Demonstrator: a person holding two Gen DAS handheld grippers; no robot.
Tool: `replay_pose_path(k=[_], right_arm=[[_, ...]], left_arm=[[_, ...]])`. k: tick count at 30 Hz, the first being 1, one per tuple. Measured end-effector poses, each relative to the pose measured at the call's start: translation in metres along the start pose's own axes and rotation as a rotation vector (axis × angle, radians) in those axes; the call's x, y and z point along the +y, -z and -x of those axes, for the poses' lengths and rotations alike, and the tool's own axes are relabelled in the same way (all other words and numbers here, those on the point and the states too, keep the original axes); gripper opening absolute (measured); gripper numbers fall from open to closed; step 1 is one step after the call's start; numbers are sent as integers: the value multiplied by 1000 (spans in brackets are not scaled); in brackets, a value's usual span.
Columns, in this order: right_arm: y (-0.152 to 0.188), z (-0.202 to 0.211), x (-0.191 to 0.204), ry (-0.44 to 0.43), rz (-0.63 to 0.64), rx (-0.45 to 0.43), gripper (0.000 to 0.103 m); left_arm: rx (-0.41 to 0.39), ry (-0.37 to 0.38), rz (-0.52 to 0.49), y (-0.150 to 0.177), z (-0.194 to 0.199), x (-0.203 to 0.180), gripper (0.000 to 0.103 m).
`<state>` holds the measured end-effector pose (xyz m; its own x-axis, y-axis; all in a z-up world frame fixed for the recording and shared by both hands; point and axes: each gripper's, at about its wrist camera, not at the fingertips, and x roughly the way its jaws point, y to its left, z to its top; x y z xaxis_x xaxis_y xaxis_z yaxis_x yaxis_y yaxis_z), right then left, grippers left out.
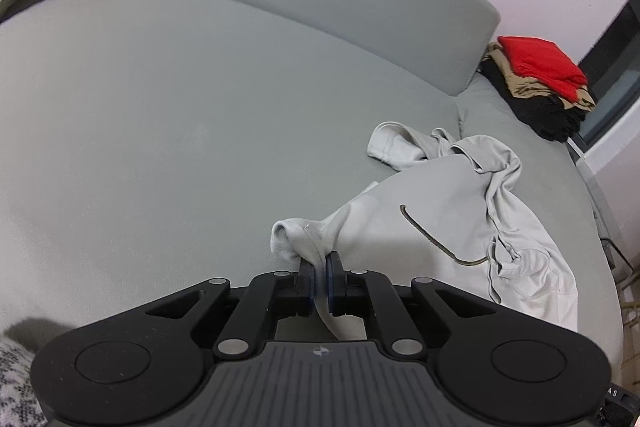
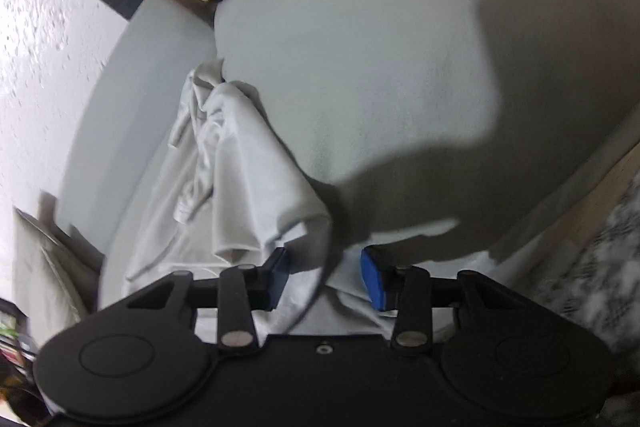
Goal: Fold clothes
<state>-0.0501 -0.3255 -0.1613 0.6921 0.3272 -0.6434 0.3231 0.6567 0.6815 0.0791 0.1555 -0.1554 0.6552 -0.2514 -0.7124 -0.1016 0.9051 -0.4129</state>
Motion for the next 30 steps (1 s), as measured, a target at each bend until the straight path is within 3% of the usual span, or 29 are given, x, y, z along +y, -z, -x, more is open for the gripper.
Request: replay_pose_path(k=[1,4,8,11,16,18,19,22,26,28,30], right_arm=[[0,2,0,-24,-5,-14,24],[-3,2,3,-56,-14,-65,25],[-8,-15,-3,-91,-101,-62,29],[-10,-22,-8,-132,-162,-55,30],[-9,-19,-15,-157,-167,-43,13],[-10,-22,-12,-139,-140,-44,4],[-11,-23,-7,-118,-121,-40,4],[-11,-8,8,-66,-83,-12,4],[-24,8,48,-102,-91,87,3],[-47,15,88,-186,-88,97,3],[-81,48,132,-341,-75,15,3]], left_arm=[[4,-1,10,0,-1,1,6],[13,3,37,0,-3,4,8],[37,48,114,-4,-11,9,26],[44,95,177,-6,-18,12,34],[49,152,221,-5,-27,9,24],[61,143,226,-4,-28,8,4],[60,143,229,-4,-25,7,4],[26,166,246,-4,2,5,2],[-55,219,191,-34,48,-25,1],[-148,252,124,-72,87,-57,1],[-271,282,57,-104,138,-85,1]])
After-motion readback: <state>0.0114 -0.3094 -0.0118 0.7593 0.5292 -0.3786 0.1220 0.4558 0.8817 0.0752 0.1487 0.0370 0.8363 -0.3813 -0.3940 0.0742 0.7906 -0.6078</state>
